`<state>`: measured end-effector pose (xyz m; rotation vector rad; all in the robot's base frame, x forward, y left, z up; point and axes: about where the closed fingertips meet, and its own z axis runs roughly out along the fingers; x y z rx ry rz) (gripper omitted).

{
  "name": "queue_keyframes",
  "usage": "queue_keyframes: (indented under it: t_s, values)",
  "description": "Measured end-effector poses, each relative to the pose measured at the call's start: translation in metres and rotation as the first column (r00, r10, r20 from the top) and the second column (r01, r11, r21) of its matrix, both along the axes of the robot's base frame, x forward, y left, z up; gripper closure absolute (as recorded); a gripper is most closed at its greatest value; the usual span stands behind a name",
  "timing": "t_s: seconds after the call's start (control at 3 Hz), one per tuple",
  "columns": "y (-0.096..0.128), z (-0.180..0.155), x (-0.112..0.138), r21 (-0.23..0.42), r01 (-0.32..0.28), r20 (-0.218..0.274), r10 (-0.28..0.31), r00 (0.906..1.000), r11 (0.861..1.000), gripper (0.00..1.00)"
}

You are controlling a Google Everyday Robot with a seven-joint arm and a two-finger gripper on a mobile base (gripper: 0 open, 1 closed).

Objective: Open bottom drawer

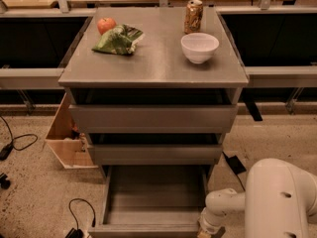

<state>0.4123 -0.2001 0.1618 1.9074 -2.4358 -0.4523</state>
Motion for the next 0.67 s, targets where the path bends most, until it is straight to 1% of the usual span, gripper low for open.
queue_keyframes:
  t_s: [0.33,0.67]
  values:
    - [0.0000,0.0000,0.0000,0.000,0.000,0.000,0.000,1.0000,1.000,0.81]
    - [0.0000,0.0000,0.0000,0.000,0.000,0.000,0.000,1.0000,1.000,0.58]
